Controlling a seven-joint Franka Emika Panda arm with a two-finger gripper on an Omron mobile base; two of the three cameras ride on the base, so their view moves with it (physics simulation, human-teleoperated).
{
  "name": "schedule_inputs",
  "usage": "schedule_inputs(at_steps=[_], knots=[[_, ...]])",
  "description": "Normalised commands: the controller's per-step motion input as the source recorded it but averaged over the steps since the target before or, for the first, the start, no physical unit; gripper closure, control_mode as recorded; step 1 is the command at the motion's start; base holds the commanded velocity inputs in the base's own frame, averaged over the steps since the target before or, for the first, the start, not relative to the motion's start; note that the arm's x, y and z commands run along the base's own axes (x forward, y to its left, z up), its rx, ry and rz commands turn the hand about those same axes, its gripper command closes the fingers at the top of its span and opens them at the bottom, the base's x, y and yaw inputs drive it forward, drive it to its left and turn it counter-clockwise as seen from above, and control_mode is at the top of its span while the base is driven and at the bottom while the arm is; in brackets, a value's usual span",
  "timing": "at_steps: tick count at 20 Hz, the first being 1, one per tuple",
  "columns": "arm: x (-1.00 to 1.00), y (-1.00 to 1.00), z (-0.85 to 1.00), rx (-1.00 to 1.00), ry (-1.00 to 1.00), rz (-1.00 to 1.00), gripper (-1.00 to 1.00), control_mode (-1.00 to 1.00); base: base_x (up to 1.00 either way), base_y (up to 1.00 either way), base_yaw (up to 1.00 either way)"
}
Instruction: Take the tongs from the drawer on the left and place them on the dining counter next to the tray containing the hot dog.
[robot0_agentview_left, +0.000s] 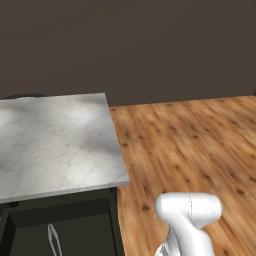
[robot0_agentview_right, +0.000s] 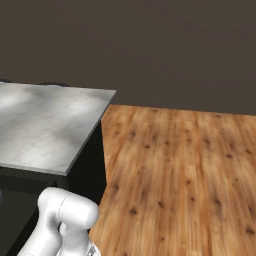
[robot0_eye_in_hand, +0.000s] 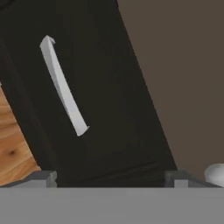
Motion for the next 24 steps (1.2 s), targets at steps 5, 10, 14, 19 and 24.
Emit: schedule_inputs(at_steps=[5, 10, 14, 19, 24], knots=[[-0.33, -0.26, 0.51, 0.07, 0.05, -0.05, -1.0, -1.0, 0.0, 0.0, 0.0], [-0.02, -0.29, 0.6, 0.09, 0.15, -0.08, -1.0, -1.0, 0.0, 0.0, 0.0], [0.0, -0.11, 0.54, 0.05, 0.16, -0.01, -1.0, -1.0, 0.0, 0.0, 0.0], [0.0, 0.0, 0.06, 0.0, 0.04, 0.0, -1.0, -1.0, 0.0, 0.0, 0.0], [0.19, -0.09, 0.15, 0.02, 0.05, 0.0, -1.0, -1.0, 0.0, 0.0, 0.0]])
